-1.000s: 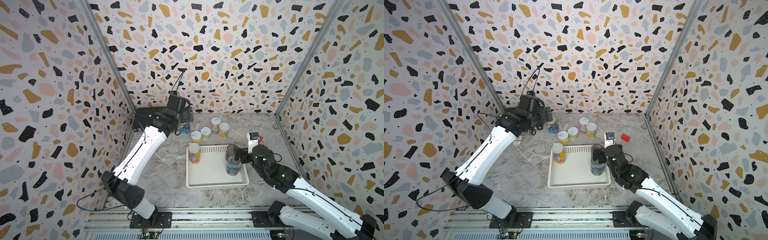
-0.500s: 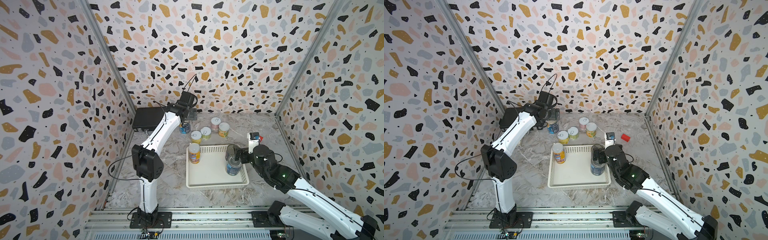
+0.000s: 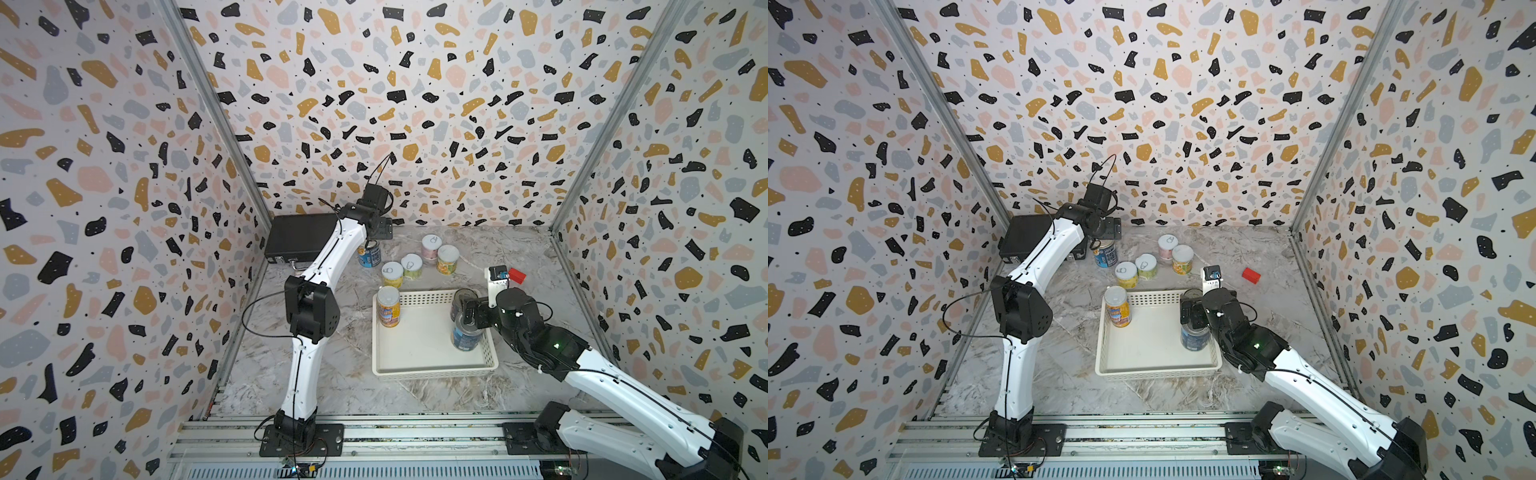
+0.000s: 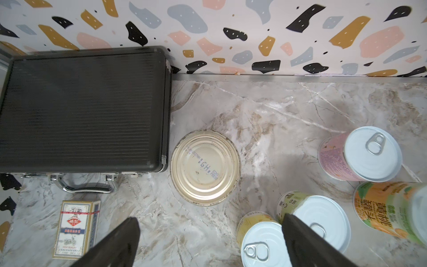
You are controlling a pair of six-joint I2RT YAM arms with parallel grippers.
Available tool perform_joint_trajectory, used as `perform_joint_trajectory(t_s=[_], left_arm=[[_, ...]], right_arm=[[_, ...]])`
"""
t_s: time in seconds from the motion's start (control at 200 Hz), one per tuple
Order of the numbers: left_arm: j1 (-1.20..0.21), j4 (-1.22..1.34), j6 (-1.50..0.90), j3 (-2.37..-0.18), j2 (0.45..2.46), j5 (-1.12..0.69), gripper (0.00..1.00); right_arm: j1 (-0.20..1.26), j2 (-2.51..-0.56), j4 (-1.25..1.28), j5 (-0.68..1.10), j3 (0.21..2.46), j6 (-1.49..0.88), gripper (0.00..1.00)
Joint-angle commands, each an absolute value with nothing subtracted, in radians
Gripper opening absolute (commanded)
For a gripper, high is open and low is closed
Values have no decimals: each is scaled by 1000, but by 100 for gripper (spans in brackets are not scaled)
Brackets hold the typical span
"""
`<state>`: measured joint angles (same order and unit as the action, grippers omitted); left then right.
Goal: Put the canned food in the basket
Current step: Pick up the canned food from the center of the board.
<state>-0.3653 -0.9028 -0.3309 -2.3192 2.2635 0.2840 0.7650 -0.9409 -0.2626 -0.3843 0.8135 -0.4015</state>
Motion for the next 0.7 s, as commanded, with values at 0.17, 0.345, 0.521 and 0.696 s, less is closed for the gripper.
perform_joint_trajectory(t_s=[0.17, 0.345, 0.521, 0.696], left_arm=[[-353, -859, -367, -2330, 2350, 239, 100], [-349, -865, -369, -2366, 2411, 258, 100], [-337, -856, -378, -2375, 2443, 278, 100], [-310, -826, -384, -2375, 2458, 252, 100]], right_arm=[[761, -956, -271, -373, 836, -414, 100], [761, -956, -271, -365, 836, -417, 100], [760, -961, -270, -359, 836, -420, 100], [760, -971, -266, -355, 836, -420, 100]])
